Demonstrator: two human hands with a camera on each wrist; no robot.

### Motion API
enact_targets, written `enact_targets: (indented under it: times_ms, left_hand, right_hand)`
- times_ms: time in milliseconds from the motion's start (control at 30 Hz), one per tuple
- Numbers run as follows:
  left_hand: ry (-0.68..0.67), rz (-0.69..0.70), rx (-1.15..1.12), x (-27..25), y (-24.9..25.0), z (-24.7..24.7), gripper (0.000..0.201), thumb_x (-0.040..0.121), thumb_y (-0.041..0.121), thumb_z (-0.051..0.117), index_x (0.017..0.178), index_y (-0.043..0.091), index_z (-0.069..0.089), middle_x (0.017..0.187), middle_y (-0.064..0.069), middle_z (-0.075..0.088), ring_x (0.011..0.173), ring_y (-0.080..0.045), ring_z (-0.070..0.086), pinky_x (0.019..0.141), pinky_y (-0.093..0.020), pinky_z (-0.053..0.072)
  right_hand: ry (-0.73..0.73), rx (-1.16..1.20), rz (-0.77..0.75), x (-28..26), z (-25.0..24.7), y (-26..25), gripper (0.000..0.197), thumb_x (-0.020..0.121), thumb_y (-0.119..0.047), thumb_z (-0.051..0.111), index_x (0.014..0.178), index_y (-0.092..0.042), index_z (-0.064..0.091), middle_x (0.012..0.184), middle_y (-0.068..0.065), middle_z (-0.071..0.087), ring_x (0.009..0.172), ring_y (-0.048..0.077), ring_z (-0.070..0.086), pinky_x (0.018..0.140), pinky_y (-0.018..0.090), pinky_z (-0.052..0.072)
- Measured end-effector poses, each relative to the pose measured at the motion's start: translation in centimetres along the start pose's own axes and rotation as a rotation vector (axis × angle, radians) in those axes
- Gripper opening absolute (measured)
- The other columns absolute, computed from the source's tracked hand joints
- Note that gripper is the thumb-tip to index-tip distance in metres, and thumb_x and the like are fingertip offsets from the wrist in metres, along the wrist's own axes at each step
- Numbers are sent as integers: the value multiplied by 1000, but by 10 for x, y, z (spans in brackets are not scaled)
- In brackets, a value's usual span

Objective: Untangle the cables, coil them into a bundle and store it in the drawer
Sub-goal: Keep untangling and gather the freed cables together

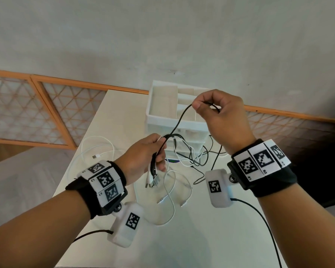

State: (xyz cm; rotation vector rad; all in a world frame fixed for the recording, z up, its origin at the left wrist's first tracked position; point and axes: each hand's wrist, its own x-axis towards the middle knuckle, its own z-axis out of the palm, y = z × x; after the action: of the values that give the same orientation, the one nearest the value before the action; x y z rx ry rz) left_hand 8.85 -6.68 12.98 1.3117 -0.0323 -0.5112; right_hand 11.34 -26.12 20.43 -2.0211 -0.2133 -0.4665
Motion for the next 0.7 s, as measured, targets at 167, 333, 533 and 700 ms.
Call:
enact_targets:
  times_ms: [167, 333, 533, 700]
  left_hand:
    - [-30, 20, 100, -5, 3, -8, 29, 99, 37, 47, 92, 9, 49, 59, 1, 30, 48, -12, 21, 48, -25, 25]
    - [75, 157, 253, -12, 31, -29, 27, 84, 40, 64, 75, 16, 55, 51, 9, 30, 46, -10, 22, 43, -20, 24]
    - [280, 124, 454, -4, 27, -54, 42, 93, 35, 63, 84, -5, 54, 48, 8, 30, 43, -12, 22, 41, -21, 24]
    - [281, 21, 579, 4, 12, -53, 33, 96, 32, 60, 73, 10, 51, 56, -1, 43, 41, -12, 29, 40, -22, 25]
  right_hand:
    - [42, 15, -5, 2, -13, 14, 6, 85, -20, 77, 87, -21, 71, 76, -7, 68, 68, 3, 58, 64, 17, 46]
    - [-147, -506, 238, -18, -38, 95, 17, 87, -21, 70, 73, -30, 67, 66, -7, 64, 64, 17, 57, 63, 27, 42]
    - [-183, -853, 741, -37, -56, 138, 37, 100, -38, 48, 102, -13, 75, 110, 14, 70, 99, 35, 62, 85, 35, 47]
    - [228, -287, 582, 12, -68, 118, 25, 100, -31, 50, 108, -15, 67, 91, 1, 74, 73, 16, 73, 76, 38, 58]
